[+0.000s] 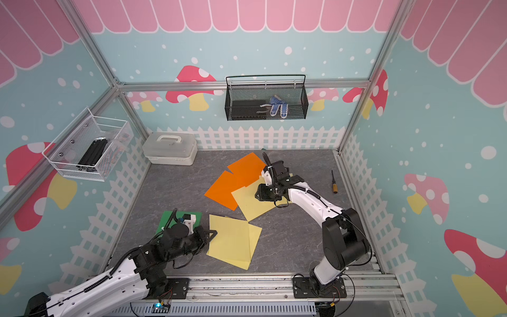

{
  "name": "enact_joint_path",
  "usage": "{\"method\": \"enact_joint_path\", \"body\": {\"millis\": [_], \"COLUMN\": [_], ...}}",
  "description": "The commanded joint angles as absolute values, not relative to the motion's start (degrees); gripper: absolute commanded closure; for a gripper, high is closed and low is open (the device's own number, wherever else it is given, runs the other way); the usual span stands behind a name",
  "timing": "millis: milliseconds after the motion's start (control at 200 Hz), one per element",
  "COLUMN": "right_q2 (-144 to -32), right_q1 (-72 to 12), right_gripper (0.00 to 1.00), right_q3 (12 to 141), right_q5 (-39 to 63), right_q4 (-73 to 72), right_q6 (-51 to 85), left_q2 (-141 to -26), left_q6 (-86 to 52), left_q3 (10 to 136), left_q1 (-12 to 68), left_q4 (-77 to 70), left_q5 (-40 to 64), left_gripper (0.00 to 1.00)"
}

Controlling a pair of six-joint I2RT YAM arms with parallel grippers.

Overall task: Sort the scattered colored papers by color
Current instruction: Place the colored paper.

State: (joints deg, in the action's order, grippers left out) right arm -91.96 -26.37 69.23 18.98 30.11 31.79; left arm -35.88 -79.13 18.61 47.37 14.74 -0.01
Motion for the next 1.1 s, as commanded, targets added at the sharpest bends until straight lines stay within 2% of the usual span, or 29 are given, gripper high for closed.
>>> {"method": "enact_joint_path", "body": {"millis": [0,240,525,851,1096], "right_q2": [-92.85,-93.05,-93.24,-92.50,-92.28], "right_q1": [-26.78,-26.81,-26.81,-26.72,-26.54], "right_gripper": [0.59,0.59,0.59,0.58,0.59], "right_q3": [68.90,68.82,68.91,69.13,69.26], "right_q5": [19.23,19.52,19.16,17.19,15.54], "right_q4": [29.88,30.06,30.48,31.38,31.89], "right_q6": [32.21,31.75,31.29,30.78,30.74], "left_q2": [-34.92,-36.95,-41.16,-49.11,-52.05], "left_q6": [-79.27,-76.79,-70.06,-63.99,-66.92], "left_q3": [20.17,21.80,30.06,39.55,38.39], "left_q1": [47.65,47.64,47.29,47.15,46.76], "left_q4": [15.31,14.22,13.80,11.84,6.29], "left_q5": [-2.35,-1.72,2.06,12.88,19.30], "left_gripper": [1.00,1.00,1.00,1.00,1.00]}}
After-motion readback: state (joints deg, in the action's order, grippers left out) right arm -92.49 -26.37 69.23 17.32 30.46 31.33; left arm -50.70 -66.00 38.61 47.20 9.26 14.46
